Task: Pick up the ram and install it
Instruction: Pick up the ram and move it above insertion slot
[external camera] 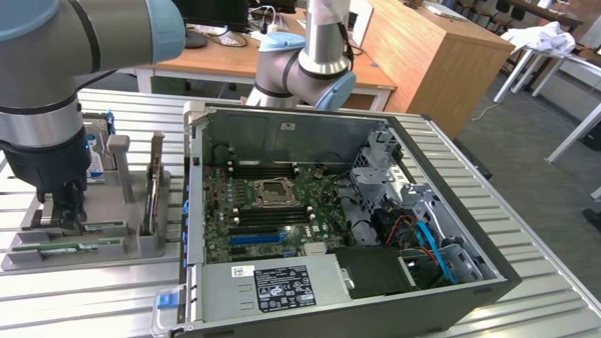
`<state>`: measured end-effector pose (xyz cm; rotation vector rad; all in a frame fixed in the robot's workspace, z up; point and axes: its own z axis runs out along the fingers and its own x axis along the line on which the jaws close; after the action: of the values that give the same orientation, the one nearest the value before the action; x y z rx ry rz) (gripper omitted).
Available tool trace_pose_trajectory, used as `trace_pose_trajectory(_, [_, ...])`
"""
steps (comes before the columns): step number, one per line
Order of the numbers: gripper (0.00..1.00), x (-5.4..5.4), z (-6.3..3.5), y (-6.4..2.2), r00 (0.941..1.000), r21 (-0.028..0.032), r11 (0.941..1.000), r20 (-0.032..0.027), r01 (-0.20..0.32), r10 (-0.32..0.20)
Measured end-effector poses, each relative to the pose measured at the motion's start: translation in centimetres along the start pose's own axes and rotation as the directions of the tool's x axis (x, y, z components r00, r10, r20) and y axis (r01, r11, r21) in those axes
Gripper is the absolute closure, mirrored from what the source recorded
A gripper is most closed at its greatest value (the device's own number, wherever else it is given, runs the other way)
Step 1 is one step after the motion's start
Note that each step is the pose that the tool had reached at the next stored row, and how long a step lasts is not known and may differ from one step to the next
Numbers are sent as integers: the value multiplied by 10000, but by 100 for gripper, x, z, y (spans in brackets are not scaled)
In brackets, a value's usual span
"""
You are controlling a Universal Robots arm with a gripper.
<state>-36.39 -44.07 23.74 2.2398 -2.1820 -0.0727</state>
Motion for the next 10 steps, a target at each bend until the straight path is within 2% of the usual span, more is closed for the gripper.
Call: trace_pose_trajectory(10, [70, 3, 120, -5, 10000, -2, 10000, -1, 0, 0])
